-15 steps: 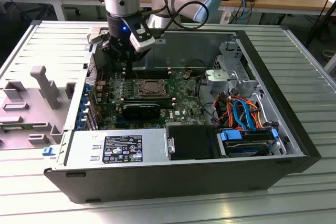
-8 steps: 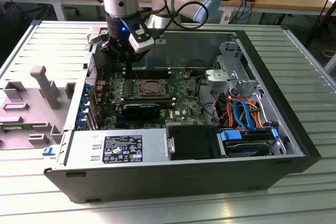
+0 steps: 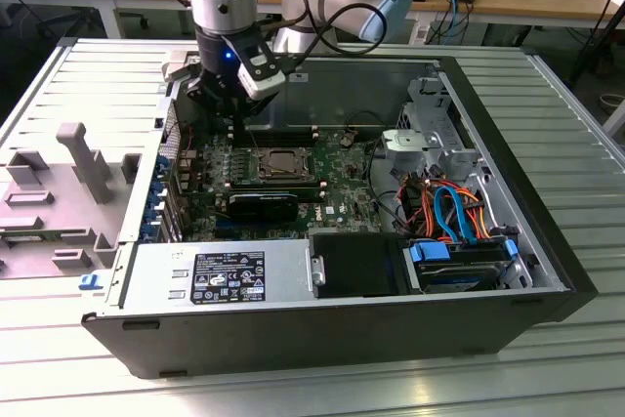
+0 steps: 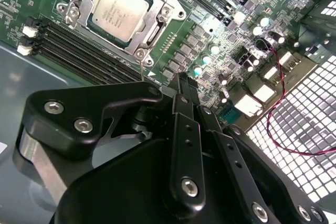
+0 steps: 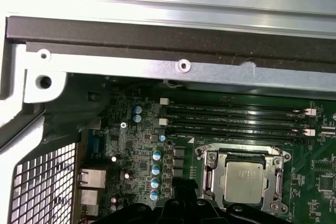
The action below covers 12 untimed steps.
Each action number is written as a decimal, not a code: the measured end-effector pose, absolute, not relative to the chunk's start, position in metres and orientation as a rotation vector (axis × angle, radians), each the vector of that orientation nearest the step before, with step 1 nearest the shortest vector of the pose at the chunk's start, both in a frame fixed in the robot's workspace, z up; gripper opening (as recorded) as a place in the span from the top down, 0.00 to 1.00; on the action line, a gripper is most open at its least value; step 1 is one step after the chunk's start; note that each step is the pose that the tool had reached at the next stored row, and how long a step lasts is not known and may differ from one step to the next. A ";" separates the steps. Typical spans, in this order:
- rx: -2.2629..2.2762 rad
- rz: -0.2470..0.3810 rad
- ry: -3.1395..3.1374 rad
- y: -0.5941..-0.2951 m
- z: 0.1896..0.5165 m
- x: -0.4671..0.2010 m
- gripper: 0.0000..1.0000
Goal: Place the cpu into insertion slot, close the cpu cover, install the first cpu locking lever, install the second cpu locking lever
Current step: 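Install the first cpu locking lever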
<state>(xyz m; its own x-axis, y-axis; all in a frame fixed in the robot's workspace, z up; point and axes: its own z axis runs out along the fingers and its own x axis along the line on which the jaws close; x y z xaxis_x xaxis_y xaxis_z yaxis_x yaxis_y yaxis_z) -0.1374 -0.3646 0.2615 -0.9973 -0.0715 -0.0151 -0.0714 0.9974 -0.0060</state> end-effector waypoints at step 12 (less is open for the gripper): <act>-0.112 -0.009 3.124 -0.358 0.255 -0.150 0.89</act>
<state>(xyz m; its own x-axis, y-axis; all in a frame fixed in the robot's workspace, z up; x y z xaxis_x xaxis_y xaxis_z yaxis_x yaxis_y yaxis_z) -0.1501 -0.3578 0.2548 -0.9973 -0.0715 -0.0151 -0.0715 0.9974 -0.0060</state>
